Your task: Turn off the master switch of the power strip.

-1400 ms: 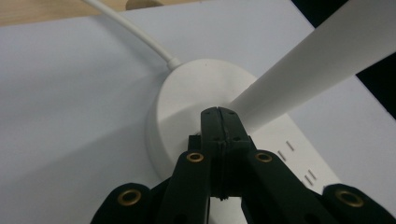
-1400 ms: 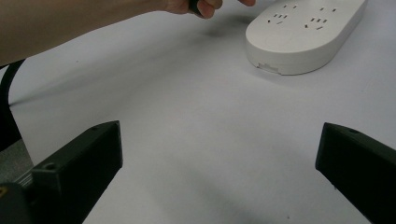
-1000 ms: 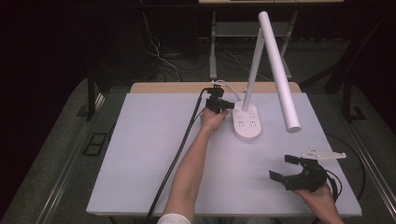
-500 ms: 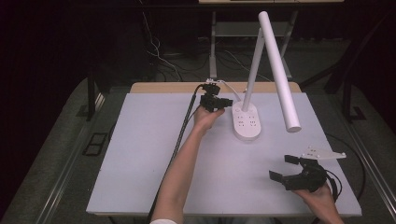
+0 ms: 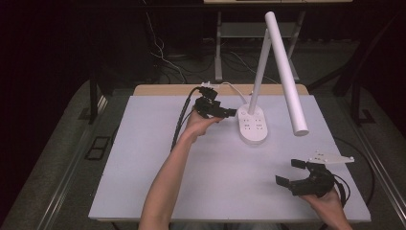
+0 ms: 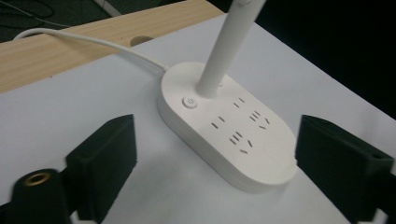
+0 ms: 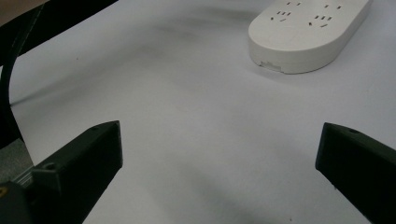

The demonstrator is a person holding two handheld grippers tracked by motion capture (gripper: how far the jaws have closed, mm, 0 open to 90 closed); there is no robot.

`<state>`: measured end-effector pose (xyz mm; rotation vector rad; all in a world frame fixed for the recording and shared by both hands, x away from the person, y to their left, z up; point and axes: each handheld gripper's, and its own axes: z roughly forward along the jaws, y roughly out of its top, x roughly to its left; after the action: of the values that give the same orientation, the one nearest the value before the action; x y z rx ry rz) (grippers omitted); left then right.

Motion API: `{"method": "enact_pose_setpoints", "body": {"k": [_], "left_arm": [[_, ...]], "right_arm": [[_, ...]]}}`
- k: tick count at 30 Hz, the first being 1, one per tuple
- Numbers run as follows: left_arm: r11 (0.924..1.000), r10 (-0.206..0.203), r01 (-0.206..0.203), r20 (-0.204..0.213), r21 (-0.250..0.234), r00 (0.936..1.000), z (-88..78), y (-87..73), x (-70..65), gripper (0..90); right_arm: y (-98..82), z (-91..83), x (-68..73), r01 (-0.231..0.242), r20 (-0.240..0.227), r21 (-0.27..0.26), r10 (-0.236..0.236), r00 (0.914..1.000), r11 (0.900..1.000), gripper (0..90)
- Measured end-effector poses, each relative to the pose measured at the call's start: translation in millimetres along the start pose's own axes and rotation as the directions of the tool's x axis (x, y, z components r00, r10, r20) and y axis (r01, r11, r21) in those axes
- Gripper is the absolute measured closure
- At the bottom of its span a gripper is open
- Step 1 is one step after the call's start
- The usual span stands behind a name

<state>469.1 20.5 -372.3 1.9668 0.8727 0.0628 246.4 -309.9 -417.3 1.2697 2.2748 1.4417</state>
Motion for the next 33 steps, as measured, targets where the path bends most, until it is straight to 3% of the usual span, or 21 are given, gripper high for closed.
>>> {"method": "enact_pose_setpoints", "body": {"k": [4, 15, 23, 33], "left_arm": [[0.9999, 0.01, -0.01, 0.028, 0.002, 0.9996, -15.3, -4.4, -3.7, 0.0], [0.997, 0.024, -0.022, 0.023, -0.074, 0.9995, -59.1, -21.4, -9.0, 0.0], [0.9949, 0.053, -0.052, 0.009, -0.087, 0.9986, -99.2, -52.6, -15.8, 0.0], [0.9897, 0.048, -0.049, -0.014, -0.135, 0.9988, -134.0, -87.6, -21.8, 0.0]], "right_arm": [[-0.1, -0.5, -0.4, 0.0, 0.0, -0.004, 0.0, 1.0, 1.0, 0.0], [-0.3, -1.1, 0.3, -0.005, 0.0, -0.008, 0.005, 1.0, 1.0, 0.0], [-0.3, -1.1, 0.3, -0.007, 0.002, -0.009, 0.007, 1.0, 1.0, 0.0], [-0.1, 0.7, 1.7, -0.002, -0.005, -0.002, 0.002, 1.0, 1.0, 0.0]]}}
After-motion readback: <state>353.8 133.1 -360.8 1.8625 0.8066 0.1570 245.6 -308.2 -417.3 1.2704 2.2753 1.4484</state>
